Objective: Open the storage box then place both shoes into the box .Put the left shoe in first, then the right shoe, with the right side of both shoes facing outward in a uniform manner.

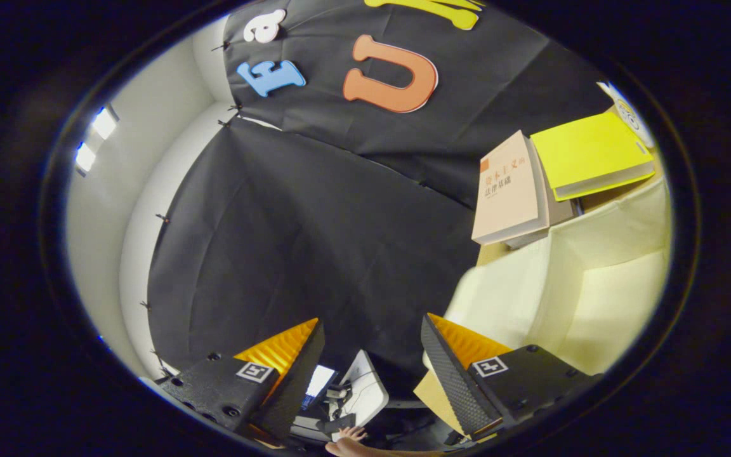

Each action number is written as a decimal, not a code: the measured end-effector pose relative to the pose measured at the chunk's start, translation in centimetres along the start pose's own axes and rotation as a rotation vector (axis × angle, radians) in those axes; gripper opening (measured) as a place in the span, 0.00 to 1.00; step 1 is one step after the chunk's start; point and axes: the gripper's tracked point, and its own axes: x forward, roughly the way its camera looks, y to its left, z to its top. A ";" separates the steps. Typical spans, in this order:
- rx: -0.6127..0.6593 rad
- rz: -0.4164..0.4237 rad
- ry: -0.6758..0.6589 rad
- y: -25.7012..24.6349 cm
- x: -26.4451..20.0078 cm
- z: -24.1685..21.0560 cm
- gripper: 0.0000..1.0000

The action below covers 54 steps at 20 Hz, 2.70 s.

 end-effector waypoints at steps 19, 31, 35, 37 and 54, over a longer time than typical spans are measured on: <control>-0.279 -0.657 -0.097 -11.2 -19.1 -2.2 1.00; -0.200 -0.999 -0.019 -22.4 -29.3 -7.2 1.00; -0.158 -1.063 0.020 -25.6 -30.7 -9.3 1.00; -0.114 -1.109 0.045 -27.2 -31.7 -10.2 1.00; 0.014 -1.228 0.240 -31.5 -32.0 -12.9 0.93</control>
